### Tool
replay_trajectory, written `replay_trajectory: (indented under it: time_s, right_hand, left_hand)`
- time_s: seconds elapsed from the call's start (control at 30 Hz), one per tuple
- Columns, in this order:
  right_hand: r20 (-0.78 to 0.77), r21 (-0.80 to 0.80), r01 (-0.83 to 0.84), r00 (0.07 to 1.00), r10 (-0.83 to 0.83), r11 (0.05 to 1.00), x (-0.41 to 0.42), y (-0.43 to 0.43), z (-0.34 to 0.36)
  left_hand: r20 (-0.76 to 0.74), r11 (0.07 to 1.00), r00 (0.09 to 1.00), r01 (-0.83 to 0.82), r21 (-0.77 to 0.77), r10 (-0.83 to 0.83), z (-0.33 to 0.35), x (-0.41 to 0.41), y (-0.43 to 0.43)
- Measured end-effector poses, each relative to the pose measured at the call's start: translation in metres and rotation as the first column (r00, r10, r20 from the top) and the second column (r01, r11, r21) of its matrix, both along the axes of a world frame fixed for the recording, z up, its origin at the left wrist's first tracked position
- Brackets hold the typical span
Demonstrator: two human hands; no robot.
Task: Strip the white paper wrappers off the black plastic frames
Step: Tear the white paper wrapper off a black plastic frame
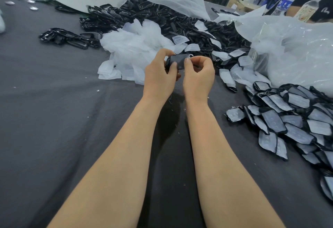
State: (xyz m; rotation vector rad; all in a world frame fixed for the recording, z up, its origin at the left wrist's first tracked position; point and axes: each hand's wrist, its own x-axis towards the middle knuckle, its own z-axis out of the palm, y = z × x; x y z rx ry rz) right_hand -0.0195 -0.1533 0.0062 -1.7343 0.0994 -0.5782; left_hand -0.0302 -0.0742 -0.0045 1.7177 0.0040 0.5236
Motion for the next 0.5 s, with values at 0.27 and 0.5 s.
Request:
replay_trajectory:
  time_s: [0.27, 0.5]
  right_hand:
    - [-0.121, 0.477, -0.127, 0.971, 0.208, 0.870, 0.007, -0.009, 0.004]
    - [-0.139, 0.737, -0.244, 0.857, 0.495, 0.630, 0.008, -0.021, 0.004]
  left_hand:
    - [-0.001, 0.998, 0.999, 0.050, -0.046, -0.050, 0.002, -0.002, 0.000]
    - [-0.052, 0.981, 0.991, 0.110, -0.158, -0.120, 0.005, -0.003, 0.002]
